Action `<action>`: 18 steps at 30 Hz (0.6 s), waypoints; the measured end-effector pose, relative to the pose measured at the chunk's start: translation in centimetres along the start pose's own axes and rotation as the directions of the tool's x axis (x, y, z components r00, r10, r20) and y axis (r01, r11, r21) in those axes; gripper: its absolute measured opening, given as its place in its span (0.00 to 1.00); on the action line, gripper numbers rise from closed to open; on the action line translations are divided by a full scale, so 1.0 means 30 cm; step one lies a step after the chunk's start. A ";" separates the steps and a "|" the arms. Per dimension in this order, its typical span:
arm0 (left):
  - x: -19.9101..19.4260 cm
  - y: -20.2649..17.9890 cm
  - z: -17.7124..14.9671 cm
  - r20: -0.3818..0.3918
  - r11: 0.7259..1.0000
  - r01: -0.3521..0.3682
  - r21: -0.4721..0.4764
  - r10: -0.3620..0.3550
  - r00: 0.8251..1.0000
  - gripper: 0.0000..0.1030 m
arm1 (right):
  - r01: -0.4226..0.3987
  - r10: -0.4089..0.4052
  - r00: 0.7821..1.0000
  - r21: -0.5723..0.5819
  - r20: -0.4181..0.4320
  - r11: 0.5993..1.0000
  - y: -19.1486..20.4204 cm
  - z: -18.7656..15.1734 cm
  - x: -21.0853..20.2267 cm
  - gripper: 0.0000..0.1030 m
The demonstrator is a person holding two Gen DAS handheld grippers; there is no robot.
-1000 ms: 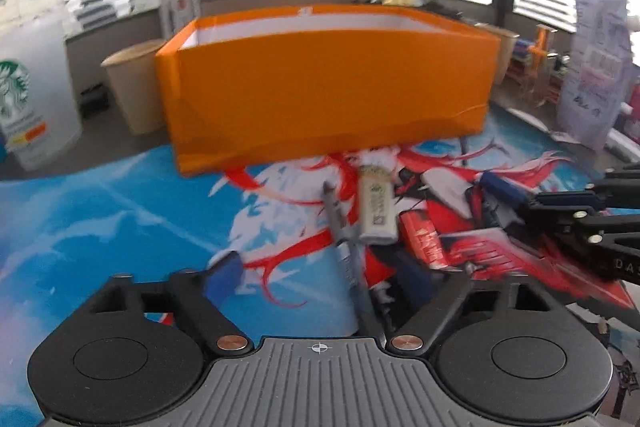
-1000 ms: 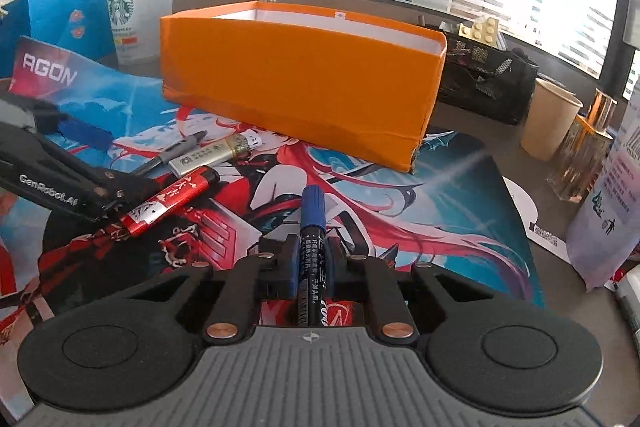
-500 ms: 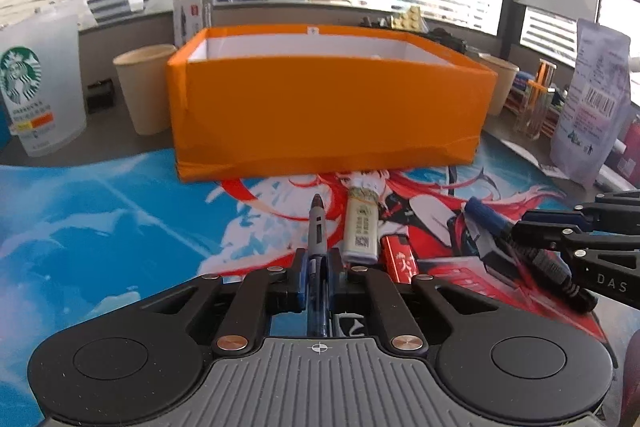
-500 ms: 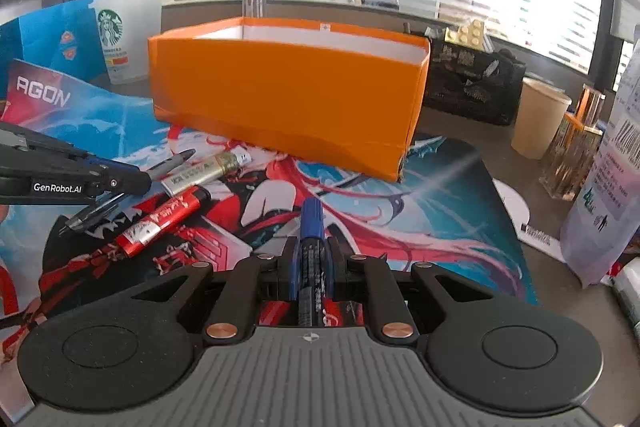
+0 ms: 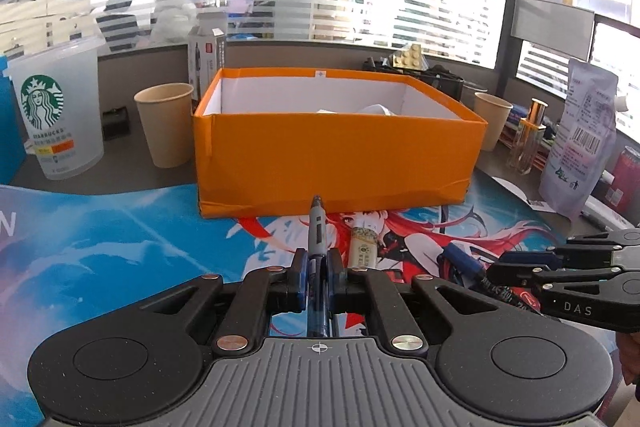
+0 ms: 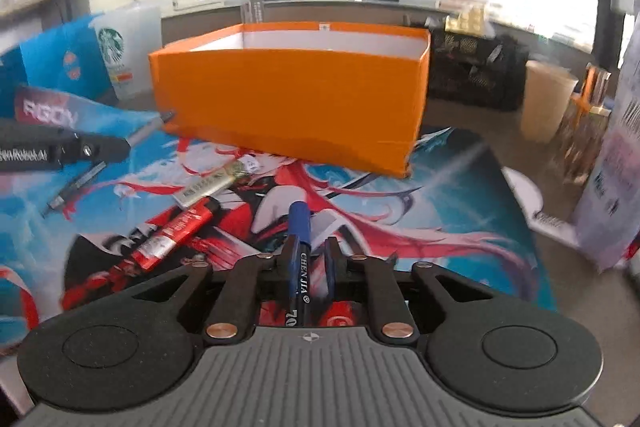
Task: Organize rigid objects
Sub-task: 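Carry the pen in the left tool and marker in the right tool over the orange box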
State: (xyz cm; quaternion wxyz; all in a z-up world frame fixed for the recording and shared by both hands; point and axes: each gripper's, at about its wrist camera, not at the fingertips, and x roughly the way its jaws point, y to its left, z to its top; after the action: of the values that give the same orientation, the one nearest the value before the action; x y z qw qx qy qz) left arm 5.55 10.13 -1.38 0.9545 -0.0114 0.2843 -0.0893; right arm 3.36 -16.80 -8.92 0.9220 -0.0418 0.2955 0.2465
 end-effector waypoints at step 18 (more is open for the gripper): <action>-0.033 0.018 0.055 0.038 1.000 0.007 -0.009 -0.006 0.999 0.07 | 0.007 -0.005 0.999 -0.050 0.042 0.999 0.014 0.045 -0.011 0.11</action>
State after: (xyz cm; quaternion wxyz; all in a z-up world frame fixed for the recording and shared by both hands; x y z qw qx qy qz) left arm 5.71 10.80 0.50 0.9594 -0.0185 0.2663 -0.0909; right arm 3.63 -16.29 -7.58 0.9274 -0.0604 0.2699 0.2520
